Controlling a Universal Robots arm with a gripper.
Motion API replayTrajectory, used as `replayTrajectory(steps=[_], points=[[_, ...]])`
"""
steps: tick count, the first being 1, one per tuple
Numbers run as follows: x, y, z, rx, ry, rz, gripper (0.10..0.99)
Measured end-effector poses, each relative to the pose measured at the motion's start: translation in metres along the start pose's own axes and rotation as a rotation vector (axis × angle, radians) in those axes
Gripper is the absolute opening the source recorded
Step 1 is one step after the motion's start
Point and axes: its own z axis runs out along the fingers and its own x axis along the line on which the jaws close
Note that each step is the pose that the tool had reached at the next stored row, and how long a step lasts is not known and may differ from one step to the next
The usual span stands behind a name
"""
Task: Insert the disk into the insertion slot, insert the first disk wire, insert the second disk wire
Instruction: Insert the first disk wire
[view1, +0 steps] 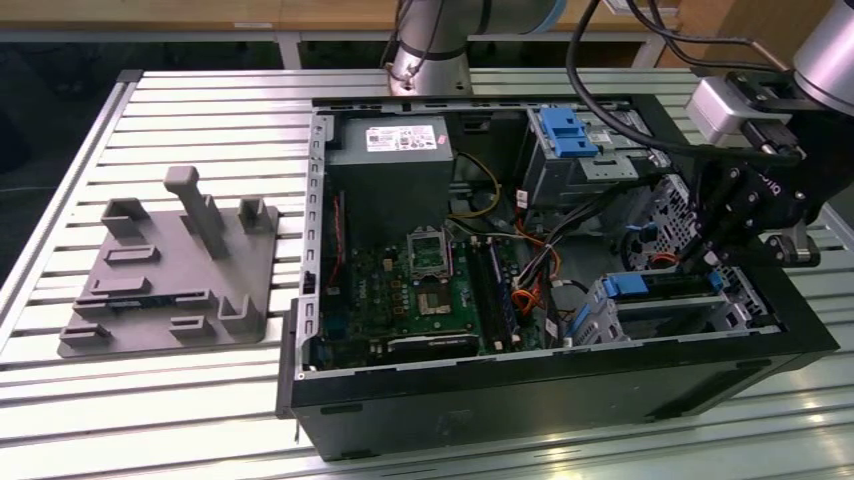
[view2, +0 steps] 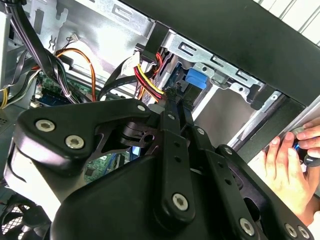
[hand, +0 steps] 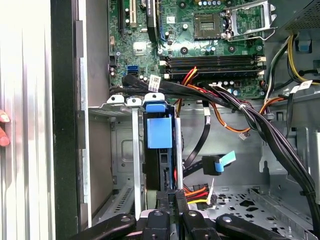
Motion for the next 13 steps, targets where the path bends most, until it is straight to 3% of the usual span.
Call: replayTrajectory(steps=[13], points=[[0.0, 0.0004, 0.0025, 0.0, 0.0013, 0.0, 0.169]])
